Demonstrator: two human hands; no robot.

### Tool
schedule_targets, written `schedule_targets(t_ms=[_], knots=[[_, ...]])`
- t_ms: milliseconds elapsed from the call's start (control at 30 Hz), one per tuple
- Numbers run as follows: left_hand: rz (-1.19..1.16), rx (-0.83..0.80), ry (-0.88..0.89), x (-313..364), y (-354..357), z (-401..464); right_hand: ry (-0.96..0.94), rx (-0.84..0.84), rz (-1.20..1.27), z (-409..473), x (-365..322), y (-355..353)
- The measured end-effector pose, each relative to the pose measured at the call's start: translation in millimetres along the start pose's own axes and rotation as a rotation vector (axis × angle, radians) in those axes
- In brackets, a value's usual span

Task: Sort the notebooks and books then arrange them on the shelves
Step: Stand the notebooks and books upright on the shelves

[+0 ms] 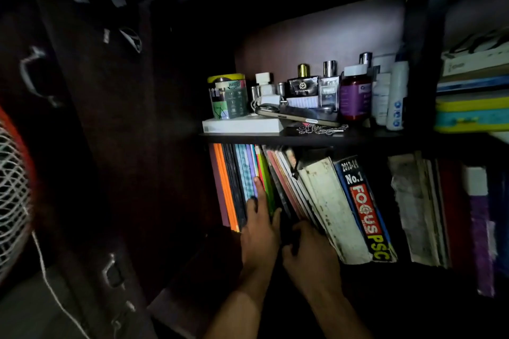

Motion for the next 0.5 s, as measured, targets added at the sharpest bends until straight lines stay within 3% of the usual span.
schedule_targets(t_ms=[100,200,267,367,500], knots=[[-0.032,0.054,-0.011,-6.3,0.7,0.6,0.039,0.06,0.096,0.0,2.9,-4.3],[-0.115,0.099,0.077,-1.9,1.2,-5.4,0.004,-0.01,0.15,2.6,4.8,4.2],[-0.09,0.086,0.114,0.1,7.2,-2.5,-0.057,-0.117,0.272,6.7,5.2,12.4],[-0.17,0.038,0.036,-4.4,10.6,-0.6,-0.102,-0.241,0.405,8.3,3.8,19.5],[-0.053,-0.017,0.056,-11.1,13.7,1.0,-0.081,-0.228,0.468,5.7,2.9,18.8]])
Point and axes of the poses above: each hand's wrist, its own z-axis towards the middle knuckle, its own y-axis out of the palm, x = y × z, the point moved 7 cm from there along z, towards the middle knuckle, and after that the axes turned 4 degrees about z, right-handed, at the moved point
